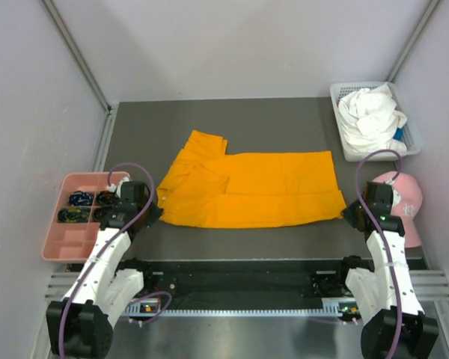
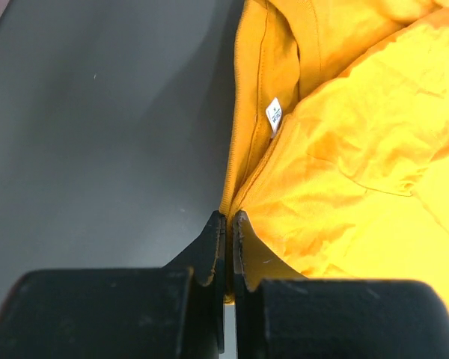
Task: Fold and stack the t-shirts
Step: Fold the flattened tshirt in 1/3 of the way
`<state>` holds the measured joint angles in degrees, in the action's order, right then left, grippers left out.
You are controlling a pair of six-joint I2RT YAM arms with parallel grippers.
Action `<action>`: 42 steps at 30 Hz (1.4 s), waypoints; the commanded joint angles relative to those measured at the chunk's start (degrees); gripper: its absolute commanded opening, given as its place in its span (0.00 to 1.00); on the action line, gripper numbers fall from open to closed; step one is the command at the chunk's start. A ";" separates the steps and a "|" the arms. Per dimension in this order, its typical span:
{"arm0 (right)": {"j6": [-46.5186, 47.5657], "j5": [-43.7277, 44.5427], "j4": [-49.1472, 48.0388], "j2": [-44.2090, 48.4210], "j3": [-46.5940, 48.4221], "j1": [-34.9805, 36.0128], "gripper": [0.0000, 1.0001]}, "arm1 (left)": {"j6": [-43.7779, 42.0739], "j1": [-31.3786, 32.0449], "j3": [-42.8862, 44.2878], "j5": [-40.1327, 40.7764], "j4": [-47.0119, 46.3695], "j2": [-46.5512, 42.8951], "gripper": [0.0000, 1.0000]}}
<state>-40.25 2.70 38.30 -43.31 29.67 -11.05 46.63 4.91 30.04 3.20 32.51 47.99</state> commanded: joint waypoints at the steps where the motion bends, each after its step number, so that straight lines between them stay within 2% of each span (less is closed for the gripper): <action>1: -1.85 1.34 0.72 1.04 0.13 -0.55 0.00 | 2.06 0.01 -0.16 0.40 2.64 -1.75 0.00; 5: -2.38 1.08 0.28 0.86 -0.05 -0.47 0.01 | 3.28 0.01 0.28 1.10 3.87 -2.81 0.00; 8: -2.99 1.52 0.02 1.12 0.04 -0.47 0.08 | 5.39 0.01 0.10 3.82 5.53 -4.74 0.00; 12: -3.08 2.48 -0.25 1.03 0.56 -0.55 0.26 | 7.15 0.01 0.54 6.55 7.04 -6.94 0.01; 14: -3.17 2.92 -0.16 1.03 0.91 -0.55 0.29 | 7.77 0.01 0.81 7.34 7.30 -8.43 0.04; 17: -3.17 3.45 -0.60 0.95 1.26 -0.46 0.33 | 8.21 0.01 0.89 7.87 7.21 -9.75 0.16; 18: -3.08 3.45 -0.69 0.77 1.44 -0.46 0.33 | 8.21 0.01 0.98 7.87 7.48 -10.10 0.24; 19: -3.08 3.37 -1.04 0.68 1.53 -0.55 0.34 | 8.30 0.01 1.16 7.87 7.74 -10.02 0.36; 20: -3.08 3.37 -1.13 0.60 1.62 -0.47 0.34 | 8.30 0.01 1.16 8.05 8.00 -10.11 0.43; 21: -3.08 3.45 -1.39 0.42 1.71 -0.55 0.34 | 8.39 0.01 1.33 7.96 8.53 -10.11 0.60; 23: -2.91 3.45 -1.65 0.07 1.97 -0.47 0.34 | 8.30 0.01 1.77 7.96 8.79 -10.28 0.77; 24: -2.90 3.37 -1.74 0.07 2.06 -0.55 0.34 | 8.39 0.01 2.04 8.05 9.23 -10.46 0.94; 25: -2.82 3.19 -1.92 -0.11 2.14 -0.47 0.34 | 8.39 0.01 2.39 8.22 9.32 -10.54 0.98; 31: -0.28 2.05 -4.02 -0.55 1.88 -0.46 0.36 | 5.68 0.01 4.76 10.94 7.57 -11.25 0.99; 35: 4.46 1.08 -7.10 -3.17 2.67 -0.46 0.40 | 1.02 0.01 6.25 11.56 -4.35 -8.89 0.99; 39: 6.50 -1.46 -11.57 -7.65 5.30 -0.46 0.43 | -3.64 0.01 10.99 11.31 -11.85 2.88 0.99; 42: 7.20 -2.44 -14.38 -12.74 8.99 -0.38 0.44 | -6.98 0.01 17.74 9.02 -16.77 13.51 0.99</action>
<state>-35.92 2.24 31.64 -51.13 32.49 -11.05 45.82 4.95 40.69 13.69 27.62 51.90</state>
